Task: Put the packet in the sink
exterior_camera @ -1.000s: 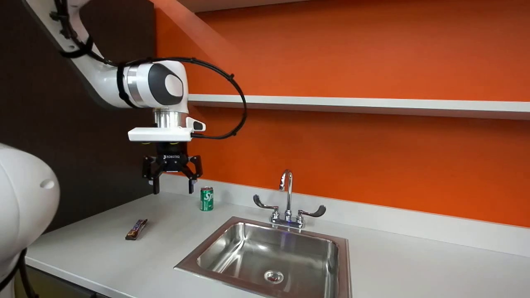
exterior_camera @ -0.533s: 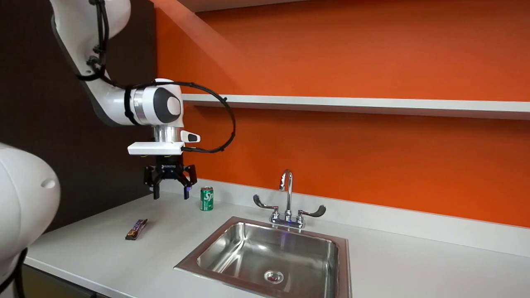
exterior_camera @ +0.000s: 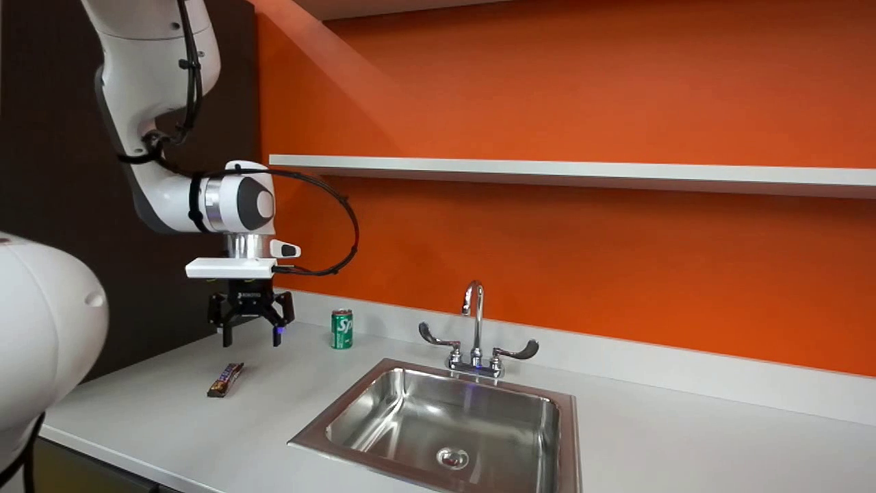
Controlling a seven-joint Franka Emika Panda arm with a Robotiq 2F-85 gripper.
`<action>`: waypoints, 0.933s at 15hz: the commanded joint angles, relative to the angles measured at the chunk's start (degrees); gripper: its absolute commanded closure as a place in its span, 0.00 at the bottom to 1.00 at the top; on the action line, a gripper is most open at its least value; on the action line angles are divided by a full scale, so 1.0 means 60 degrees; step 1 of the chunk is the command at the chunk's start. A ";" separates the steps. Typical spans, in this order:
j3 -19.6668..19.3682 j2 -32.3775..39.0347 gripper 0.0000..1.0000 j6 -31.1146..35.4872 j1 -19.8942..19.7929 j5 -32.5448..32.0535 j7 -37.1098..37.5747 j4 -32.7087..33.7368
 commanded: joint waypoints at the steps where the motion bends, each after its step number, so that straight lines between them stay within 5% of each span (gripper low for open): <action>1: 0.0207 0.0664 0.00 0.0171 0.0233 -0.0114 0.0333 0.0590; 14: 0.0257 0.2598 0.00 0.0746 0.0970 -0.0171 0.0332 0.1923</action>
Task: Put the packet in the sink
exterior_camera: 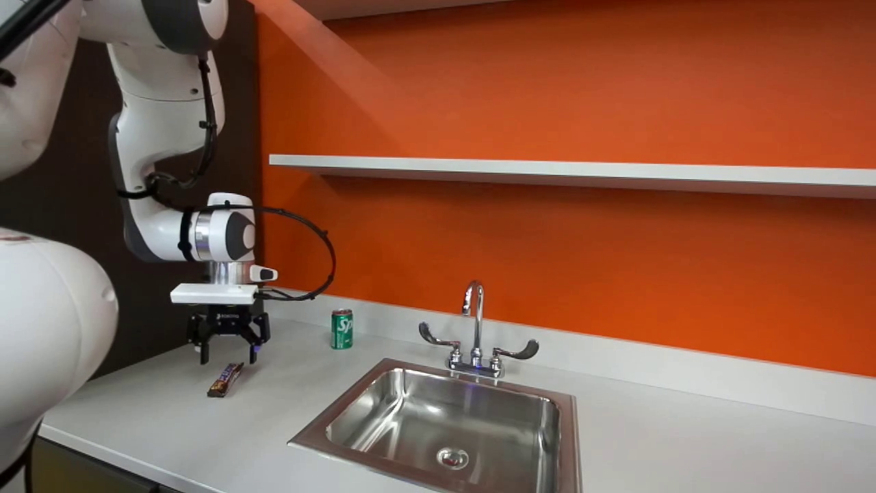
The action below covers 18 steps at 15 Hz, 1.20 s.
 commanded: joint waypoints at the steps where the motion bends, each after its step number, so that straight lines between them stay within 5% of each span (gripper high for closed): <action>1: 0.0073 0.0320 0.00 -0.0040 0.0165 -0.0146 0.0246 0.0392; 18: 0.0026 0.1305 0.00 0.0325 0.0496 -0.0148 0.0269 0.1102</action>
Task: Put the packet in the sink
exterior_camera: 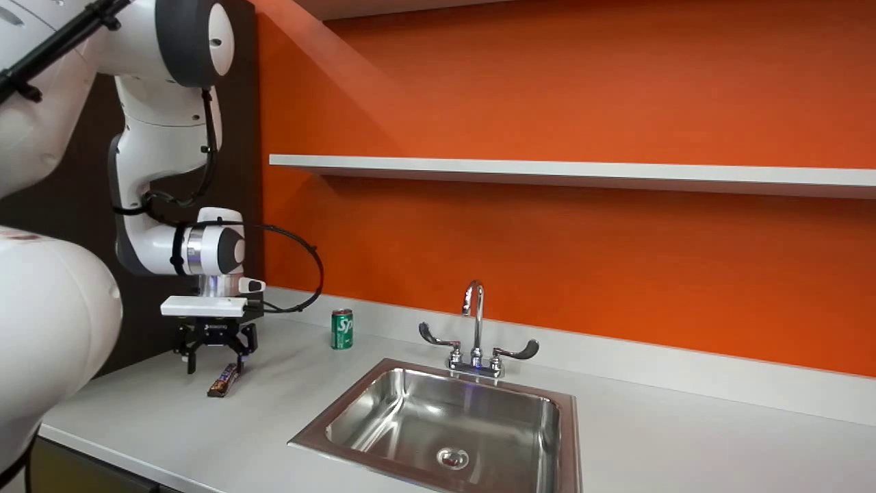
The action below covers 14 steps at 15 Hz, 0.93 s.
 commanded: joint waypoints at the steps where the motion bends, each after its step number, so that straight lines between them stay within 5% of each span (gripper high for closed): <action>1: -0.0058 0.0267 0.00 0.0068 0.0076 -0.0152 0.0272 0.0344; 14: -0.0173 0.0624 0.00 0.0065 0.0071 -0.0130 0.0292 0.0687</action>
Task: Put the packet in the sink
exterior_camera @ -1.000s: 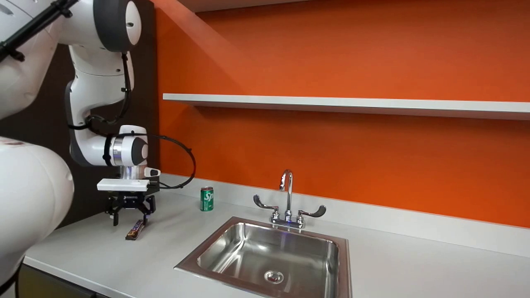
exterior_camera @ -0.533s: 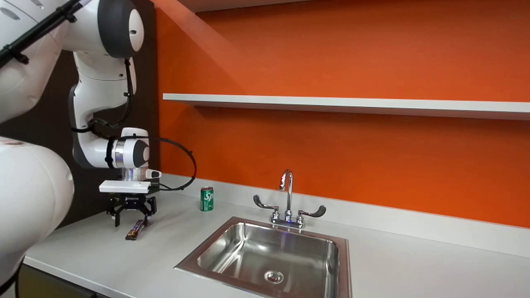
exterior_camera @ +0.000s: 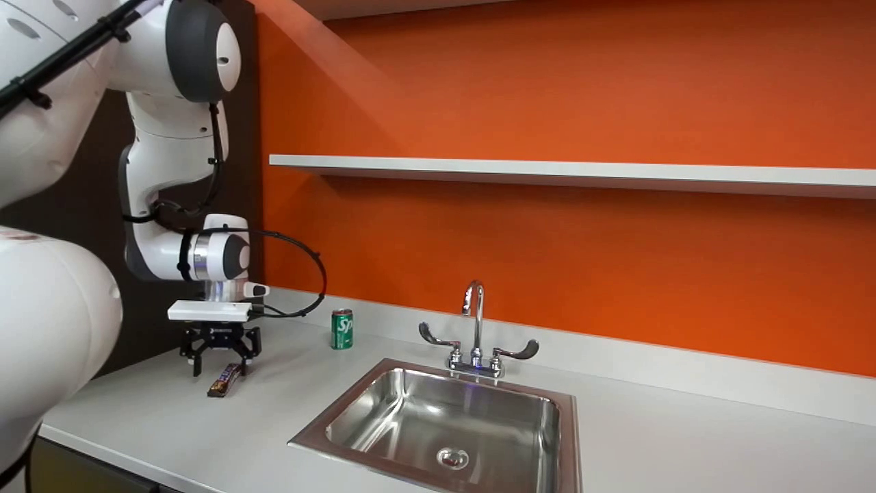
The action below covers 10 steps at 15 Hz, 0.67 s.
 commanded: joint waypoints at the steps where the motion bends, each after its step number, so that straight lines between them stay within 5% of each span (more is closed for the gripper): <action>1: -0.0095 0.0119 0.00 0.0012 0.0068 -0.0131 0.0295 0.0201; 10: -0.0167 0.0265 0.00 0.0010 0.0053 -0.0109 0.0349 0.0293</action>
